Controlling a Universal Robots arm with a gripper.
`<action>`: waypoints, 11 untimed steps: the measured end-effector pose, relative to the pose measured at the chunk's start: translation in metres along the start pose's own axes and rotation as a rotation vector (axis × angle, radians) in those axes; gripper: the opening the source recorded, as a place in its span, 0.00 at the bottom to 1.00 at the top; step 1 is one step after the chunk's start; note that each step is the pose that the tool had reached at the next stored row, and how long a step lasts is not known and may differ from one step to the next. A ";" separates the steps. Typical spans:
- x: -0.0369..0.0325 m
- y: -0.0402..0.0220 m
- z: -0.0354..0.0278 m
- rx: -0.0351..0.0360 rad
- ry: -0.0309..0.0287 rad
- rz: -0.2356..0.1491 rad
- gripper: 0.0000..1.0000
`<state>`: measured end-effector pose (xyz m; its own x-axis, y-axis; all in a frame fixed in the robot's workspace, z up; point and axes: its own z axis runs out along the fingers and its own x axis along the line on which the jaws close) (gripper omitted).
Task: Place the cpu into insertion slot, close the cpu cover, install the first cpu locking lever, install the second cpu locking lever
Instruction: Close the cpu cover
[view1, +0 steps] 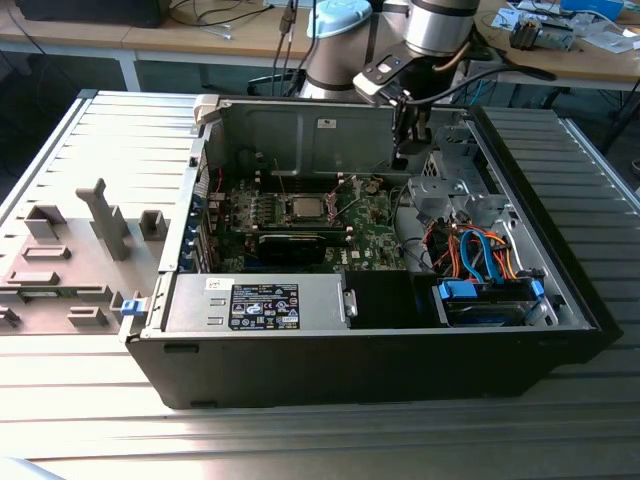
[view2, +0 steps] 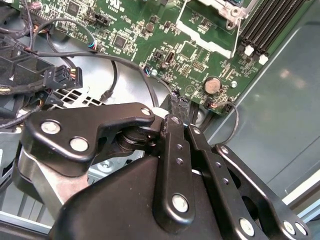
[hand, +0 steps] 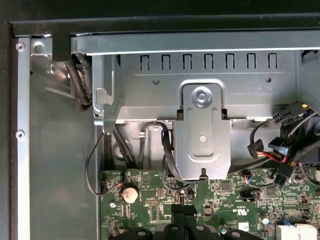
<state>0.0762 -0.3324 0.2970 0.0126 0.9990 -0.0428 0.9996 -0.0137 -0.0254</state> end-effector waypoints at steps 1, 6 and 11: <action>0.0000 0.0010 0.0000 0.0000 -0.0001 0.000 0.11; 0.0001 0.0068 0.0000 0.0000 -0.0003 0.000 0.11; 0.0002 0.0120 0.0000 0.0000 -0.0004 0.000 0.11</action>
<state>0.0882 -0.3324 0.2967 0.0126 0.9990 -0.0432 0.9996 -0.0137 -0.0254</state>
